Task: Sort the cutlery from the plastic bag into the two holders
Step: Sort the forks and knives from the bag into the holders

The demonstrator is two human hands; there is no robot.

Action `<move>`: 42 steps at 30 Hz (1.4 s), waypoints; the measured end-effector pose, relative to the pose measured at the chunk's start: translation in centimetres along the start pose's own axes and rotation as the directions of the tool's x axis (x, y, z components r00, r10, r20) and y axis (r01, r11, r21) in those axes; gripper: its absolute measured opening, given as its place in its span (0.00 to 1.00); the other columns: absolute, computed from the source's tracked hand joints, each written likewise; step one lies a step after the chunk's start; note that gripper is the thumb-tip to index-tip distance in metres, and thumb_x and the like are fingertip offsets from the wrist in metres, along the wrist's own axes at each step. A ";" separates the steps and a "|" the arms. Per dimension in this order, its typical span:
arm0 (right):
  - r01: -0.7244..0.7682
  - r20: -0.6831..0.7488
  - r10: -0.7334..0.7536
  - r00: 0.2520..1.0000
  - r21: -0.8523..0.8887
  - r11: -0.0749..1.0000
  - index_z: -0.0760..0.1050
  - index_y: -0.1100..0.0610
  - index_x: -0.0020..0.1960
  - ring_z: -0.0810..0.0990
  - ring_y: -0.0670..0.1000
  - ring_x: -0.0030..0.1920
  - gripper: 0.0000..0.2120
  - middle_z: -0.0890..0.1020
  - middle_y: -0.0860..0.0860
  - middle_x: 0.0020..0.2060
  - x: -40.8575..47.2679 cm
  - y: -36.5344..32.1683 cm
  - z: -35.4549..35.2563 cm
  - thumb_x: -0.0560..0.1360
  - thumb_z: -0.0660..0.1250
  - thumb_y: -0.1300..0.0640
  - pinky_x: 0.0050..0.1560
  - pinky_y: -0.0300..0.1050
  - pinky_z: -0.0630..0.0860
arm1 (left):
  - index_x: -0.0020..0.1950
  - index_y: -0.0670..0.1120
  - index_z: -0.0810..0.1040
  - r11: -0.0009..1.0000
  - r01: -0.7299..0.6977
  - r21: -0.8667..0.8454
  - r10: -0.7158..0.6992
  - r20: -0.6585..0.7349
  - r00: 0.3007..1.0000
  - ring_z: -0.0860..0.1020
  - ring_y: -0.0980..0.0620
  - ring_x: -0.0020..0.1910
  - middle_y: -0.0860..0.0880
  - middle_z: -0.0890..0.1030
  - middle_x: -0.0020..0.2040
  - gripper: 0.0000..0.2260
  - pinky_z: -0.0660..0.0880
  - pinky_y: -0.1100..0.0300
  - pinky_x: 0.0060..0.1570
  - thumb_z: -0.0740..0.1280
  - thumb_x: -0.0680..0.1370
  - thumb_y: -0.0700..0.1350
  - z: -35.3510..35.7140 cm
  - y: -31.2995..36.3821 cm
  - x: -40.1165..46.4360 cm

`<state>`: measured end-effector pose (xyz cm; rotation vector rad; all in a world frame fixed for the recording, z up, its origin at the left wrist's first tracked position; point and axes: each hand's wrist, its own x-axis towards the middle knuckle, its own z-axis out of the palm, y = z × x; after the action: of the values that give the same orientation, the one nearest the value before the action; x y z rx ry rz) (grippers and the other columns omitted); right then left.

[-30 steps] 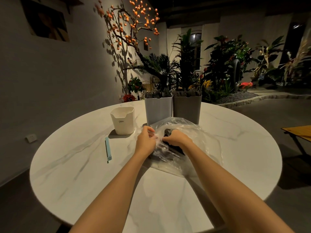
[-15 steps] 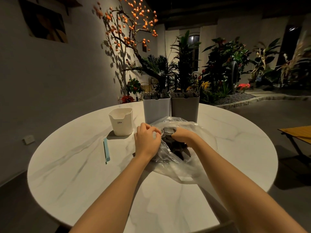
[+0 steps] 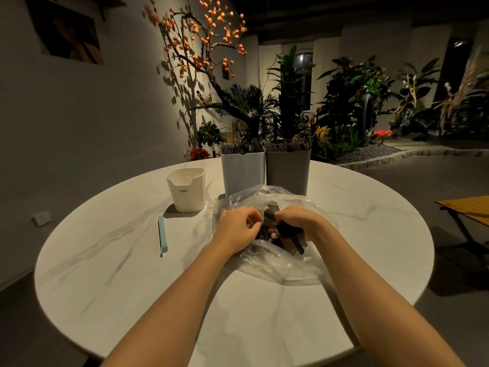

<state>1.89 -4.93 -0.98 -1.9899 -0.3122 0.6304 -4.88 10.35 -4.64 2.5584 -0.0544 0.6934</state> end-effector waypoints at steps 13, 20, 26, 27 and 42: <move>0.124 0.218 -0.103 0.970 -0.084 0.989 0.74 0.64 0.53 0.75 0.46 0.28 0.08 0.79 0.54 0.37 -1.5 1.0 -2.1 0.80 0.63 0.59 0.31 0.37 0.76 | 0.63 0.51 0.75 0.960 0.124 0.252 -0.132 0.016 0.991 0.69 0.51 0.64 0.52 0.75 0.63 0.14 0.60 0.47 0.66 0.61 0.79 0.51 -0.2 -0.2 -0.1; 0.263 0.385 -0.229 0.894 -0.038 0.964 0.71 0.61 0.57 0.74 0.46 0.31 0.07 0.76 0.53 0.38 -2.6 1.2 -3.0 0.81 0.60 0.60 0.33 0.36 0.75 | 0.60 0.50 0.77 0.950 0.246 -0.194 -0.264 -0.075 0.962 0.76 0.48 0.59 0.50 0.80 0.57 0.13 0.66 0.44 0.66 0.56 0.80 0.44 -0.6 -0.8 0.1; 0.280 0.558 -0.337 0.758 0.187 0.941 0.61 0.68 0.68 0.71 0.47 0.31 0.20 0.76 0.54 0.39 -2.7 1.1 -2.9 0.80 0.60 0.60 0.34 0.36 0.74 | 0.50 0.49 0.76 0.866 0.158 -0.475 -0.270 -0.177 0.946 0.81 0.48 0.47 0.47 0.82 0.45 0.11 0.78 0.49 0.51 0.58 0.82 0.53 -1.4 0.6 0.3; 0.287 0.563 -0.353 0.748 0.206 0.936 0.63 0.66 0.67 0.71 0.47 0.31 0.20 0.77 0.53 0.39 -2.9 1.1 -2.9 0.79 0.61 0.59 0.34 0.35 0.74 | 0.50 0.48 0.75 0.844 0.158 -0.512 -0.281 -0.171 0.944 0.81 0.47 0.48 0.47 0.82 0.46 0.11 0.79 0.50 0.51 0.60 0.81 0.54 -1.5 0.9 0.4; 0.321 0.463 -0.405 0.789 0.252 0.913 0.68 0.62 0.64 0.73 0.48 0.30 0.18 0.80 0.57 0.43 -2.9 1.1 -2.8 0.78 0.61 0.54 0.34 0.36 0.75 | 0.63 0.50 0.71 0.679 0.134 -0.722 -0.359 -0.167 0.918 0.80 0.48 0.54 0.43 0.80 0.56 0.13 0.78 0.60 0.48 0.59 0.81 0.54 -2.5 1.4 0.4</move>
<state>0.96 -8.96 -0.02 -1.5182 -0.9186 0.8891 -5.89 10.28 -1.92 1.6609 0.1163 0.7589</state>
